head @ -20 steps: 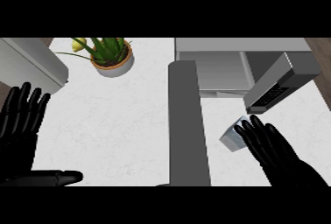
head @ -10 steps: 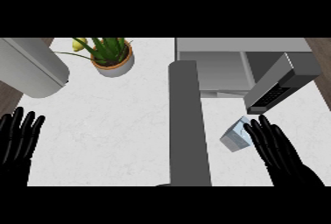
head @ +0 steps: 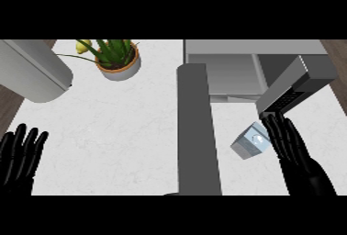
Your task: Pick up the milk, place it into the microwave and close the microwave
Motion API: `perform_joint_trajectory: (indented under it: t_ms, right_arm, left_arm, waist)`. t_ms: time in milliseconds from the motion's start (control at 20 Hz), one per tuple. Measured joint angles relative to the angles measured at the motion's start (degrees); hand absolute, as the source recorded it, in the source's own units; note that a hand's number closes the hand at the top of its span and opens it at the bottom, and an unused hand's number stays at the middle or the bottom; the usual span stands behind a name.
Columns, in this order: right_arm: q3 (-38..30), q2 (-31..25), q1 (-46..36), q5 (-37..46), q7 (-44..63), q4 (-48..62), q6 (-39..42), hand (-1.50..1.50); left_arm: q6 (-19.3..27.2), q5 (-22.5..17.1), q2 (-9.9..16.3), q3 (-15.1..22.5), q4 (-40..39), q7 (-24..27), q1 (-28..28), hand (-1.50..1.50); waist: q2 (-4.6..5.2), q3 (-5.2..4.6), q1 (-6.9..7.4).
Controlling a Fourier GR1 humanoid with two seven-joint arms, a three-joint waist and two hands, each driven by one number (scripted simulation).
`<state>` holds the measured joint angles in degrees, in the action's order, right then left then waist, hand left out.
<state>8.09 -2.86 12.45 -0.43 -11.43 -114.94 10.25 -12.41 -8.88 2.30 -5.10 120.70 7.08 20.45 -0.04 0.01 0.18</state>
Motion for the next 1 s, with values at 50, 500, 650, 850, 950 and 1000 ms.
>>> perform_joint_trajectory:
  t_ms: [50, 500, 650, 850, 950, 1000]
  right_arm:
    - [-0.6, -0.2, -0.6, -0.1, 0.1, 0.6, 0.1, -1.50]
    - [-5.5, -0.4, -5.4, 2.5, -8.4, 15.3, -1.3, -1.50]
    - [-8.3, -2.0, -7.2, 2.9, -12.0, 20.7, -1.0, -1.50]
    - [-11.2, -3.8, -8.8, 2.5, -14.2, 25.3, -0.1, -1.50]
    - [-12.8, -4.9, -10.5, 2.1, -16.2, 29.3, 0.8, -1.50]
    - [-13.3, -5.3, -11.5, 2.4, -16.8, 31.1, 1.0, -1.50]
  left_arm:
    - [-0.1, 0.3, -0.4, 0.5, 0.7, -0.2, 0.8, -1.50]
    - [-3.5, -0.2, -0.3, -1.4, 0.3, 3.3, 4.2, -1.50]
    - [-3.3, 0.3, -1.0, -0.7, 1.4, 2.6, 4.4, -1.50]
    - [-3.5, 1.0, -1.7, 0.1, 2.4, 2.7, 6.0, -1.50]
    - [-4.3, -0.8, -0.9, -1.7, 2.3, 2.3, 5.7, -1.50]
    - [-4.1, -0.3, -1.2, -1.4, 1.8, 2.2, 4.8, -1.50]
  waist:
    - [0.00, -0.01, 0.01]
    - [0.03, 0.00, 0.10]
    - [0.04, 0.01, 0.10]
    - [0.02, 0.00, 0.09]
    - [0.03, 0.00, 0.13]
    - [0.04, 0.00, 0.12]
